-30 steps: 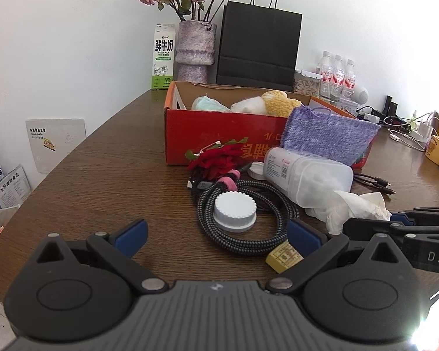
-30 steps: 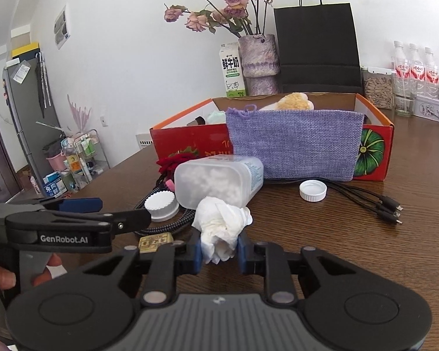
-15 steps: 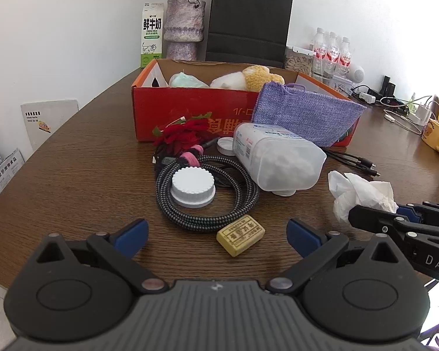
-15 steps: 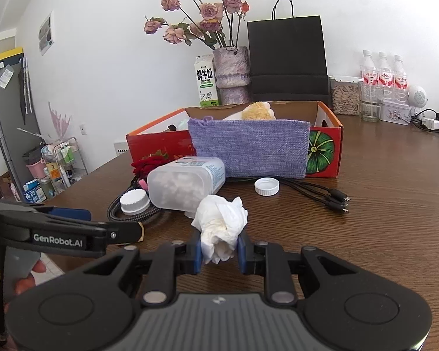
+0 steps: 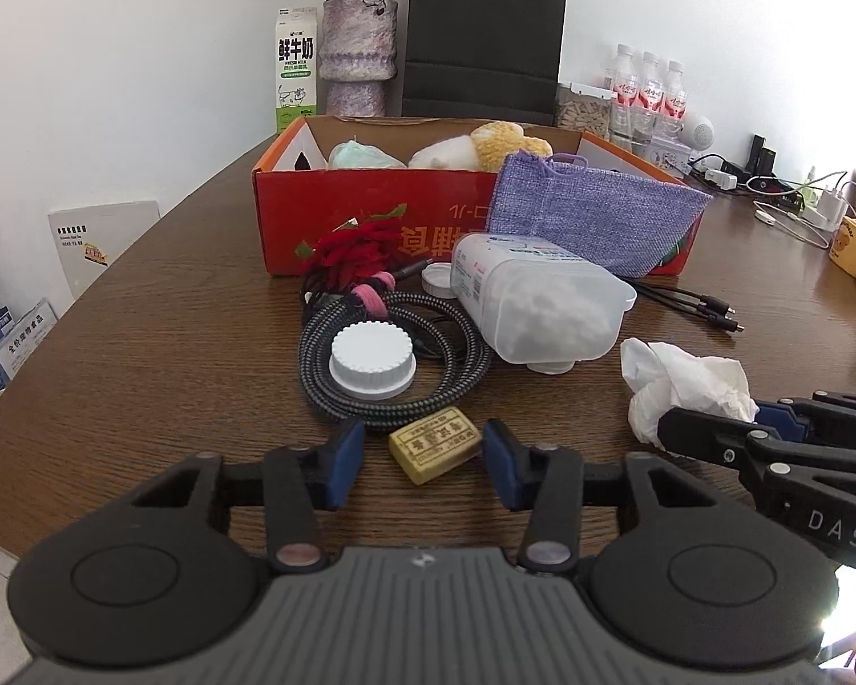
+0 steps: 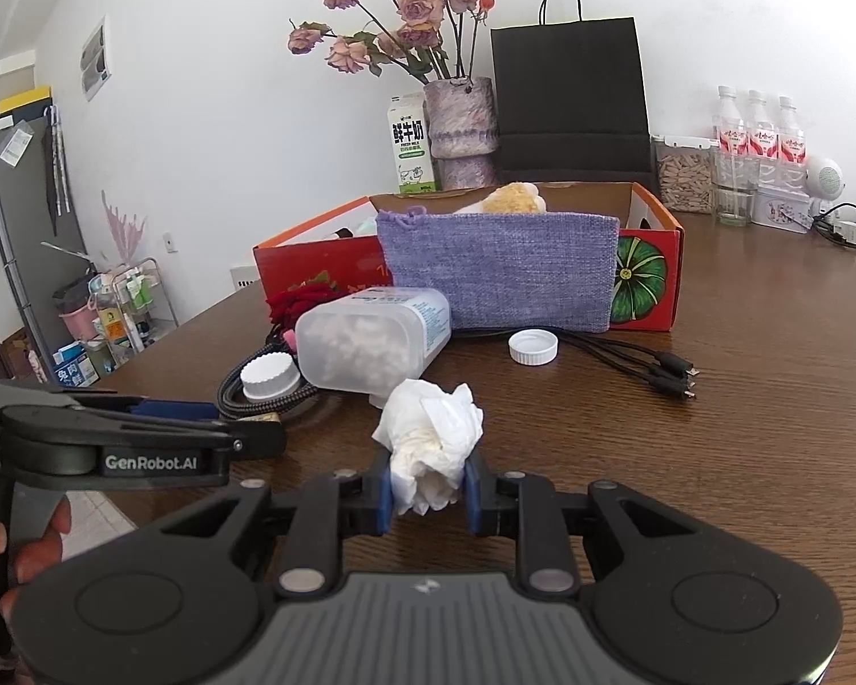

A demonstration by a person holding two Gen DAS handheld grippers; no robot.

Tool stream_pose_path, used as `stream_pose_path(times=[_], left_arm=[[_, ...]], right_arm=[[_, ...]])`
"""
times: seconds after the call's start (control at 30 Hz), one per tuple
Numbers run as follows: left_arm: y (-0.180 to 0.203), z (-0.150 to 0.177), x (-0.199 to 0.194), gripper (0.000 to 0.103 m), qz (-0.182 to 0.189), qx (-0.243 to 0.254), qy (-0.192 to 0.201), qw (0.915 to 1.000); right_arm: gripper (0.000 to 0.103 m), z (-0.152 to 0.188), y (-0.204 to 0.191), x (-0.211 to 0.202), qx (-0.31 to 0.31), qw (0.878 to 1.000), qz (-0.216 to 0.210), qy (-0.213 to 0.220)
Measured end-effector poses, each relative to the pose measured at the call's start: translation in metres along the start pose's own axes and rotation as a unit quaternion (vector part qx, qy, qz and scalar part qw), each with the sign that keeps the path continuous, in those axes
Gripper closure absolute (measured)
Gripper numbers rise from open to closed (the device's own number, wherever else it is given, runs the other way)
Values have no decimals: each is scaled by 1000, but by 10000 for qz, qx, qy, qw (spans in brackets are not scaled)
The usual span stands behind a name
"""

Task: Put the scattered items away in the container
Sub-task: 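Grasp the yellow soap bar with the left tool while the right tool grasps the tissue, then carry the soap bar and tissue into the box and open both tools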

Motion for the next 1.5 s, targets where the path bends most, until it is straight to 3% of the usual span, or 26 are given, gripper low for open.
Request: stream_pose_path(times=[0.47,0.87,1.07,1.3,1.5], left_arm=[[-7,2,-8,67,91,-96,79,9999],[-3,-7,-28,67,299,223,661,9971],[-9,-33,-34,67,295,311,1108,9929],[-14,-83,-28,67,309,277,1579,9866],[-23,-130,1,67,295,187,1676,9852]], right_arm=[[80,0,-2,0,-13,10000,19,-11],[80,-4,1,-2,-28,9999,61,108],[80,-25,1,-7,-142,9989,67,435],[80,-80,9,-7,-139,9943,174,1046],[80,-128,14,20,-194,9915,437,1208]])
Point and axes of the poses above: each gripper's, at about its wrist camera, not at the fingertips, and x roughly the way its jaws point, y to its right, z to its underside, the point moved 4 cm from there along x, roughly the way its jaws point, and after that the axes turned 12 degrees about z, right-handed, at the moved point
